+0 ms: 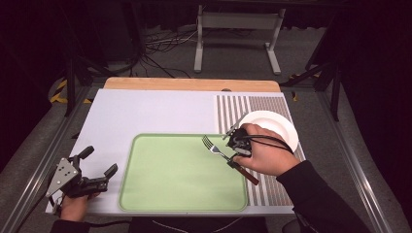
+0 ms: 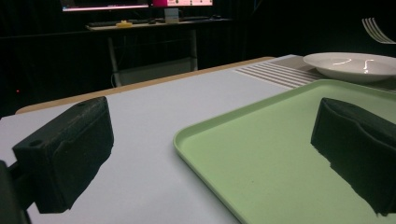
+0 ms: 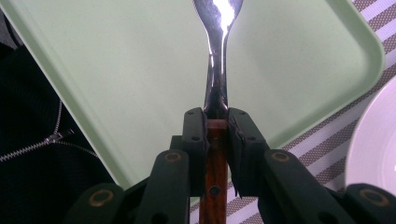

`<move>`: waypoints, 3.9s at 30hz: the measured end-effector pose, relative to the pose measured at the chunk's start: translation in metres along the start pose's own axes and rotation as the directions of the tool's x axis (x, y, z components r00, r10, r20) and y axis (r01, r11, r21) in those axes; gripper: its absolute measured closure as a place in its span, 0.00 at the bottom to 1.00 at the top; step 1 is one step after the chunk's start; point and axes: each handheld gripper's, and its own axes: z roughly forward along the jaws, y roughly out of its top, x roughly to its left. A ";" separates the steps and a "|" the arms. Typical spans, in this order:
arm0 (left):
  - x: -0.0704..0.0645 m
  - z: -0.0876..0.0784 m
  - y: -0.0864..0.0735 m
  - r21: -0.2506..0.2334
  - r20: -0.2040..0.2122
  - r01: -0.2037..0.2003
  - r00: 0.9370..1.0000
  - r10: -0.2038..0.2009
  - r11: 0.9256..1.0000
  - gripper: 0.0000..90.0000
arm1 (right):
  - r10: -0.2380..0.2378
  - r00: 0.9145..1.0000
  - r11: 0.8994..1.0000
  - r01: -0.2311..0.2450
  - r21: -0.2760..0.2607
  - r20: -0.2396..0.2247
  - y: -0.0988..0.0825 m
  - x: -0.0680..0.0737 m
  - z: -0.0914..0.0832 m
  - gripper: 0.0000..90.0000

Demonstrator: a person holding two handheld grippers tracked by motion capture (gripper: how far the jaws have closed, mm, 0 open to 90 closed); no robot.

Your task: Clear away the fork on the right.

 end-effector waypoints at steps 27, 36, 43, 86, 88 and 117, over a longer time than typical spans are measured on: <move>0.000 0.000 0.000 -0.003 0.001 0.004 1.000 -0.004 1.000 0.00 | 0.205 0.978 0.978 -0.206 0.014 0.029 0.010 -0.001 0.031 0.86; 0.000 0.000 0.000 -0.001 0.003 0.003 1.000 -0.003 1.000 0.00 | 0.249 0.968 0.967 -0.250 0.041 0.027 0.010 -0.001 0.045 0.86; 0.001 0.000 0.000 -0.002 0.003 0.003 1.000 -0.003 1.000 0.00 | 0.300 0.954 0.952 -0.301 0.056 0.031 0.010 -0.002 0.057 0.86; 0.000 0.000 0.000 -0.004 0.007 0.004 1.000 -0.004 1.000 0.00 | 0.324 0.946 0.946 -0.324 -0.005 -0.005 0.008 -0.003 0.068 0.58; 0.000 0.000 0.000 -0.004 0.006 0.004 1.000 -0.004 1.000 0.00 | 0.288 0.958 0.956 -0.287 -0.060 0.010 0.008 -0.003 0.067 0.48; 0.000 0.000 0.000 0.000 0.008 0.002 1.000 -0.002 1.000 0.00 | -0.023 0.999 0.959 0.015 -0.282 -0.025 0.015 -0.008 0.091 0.99</move>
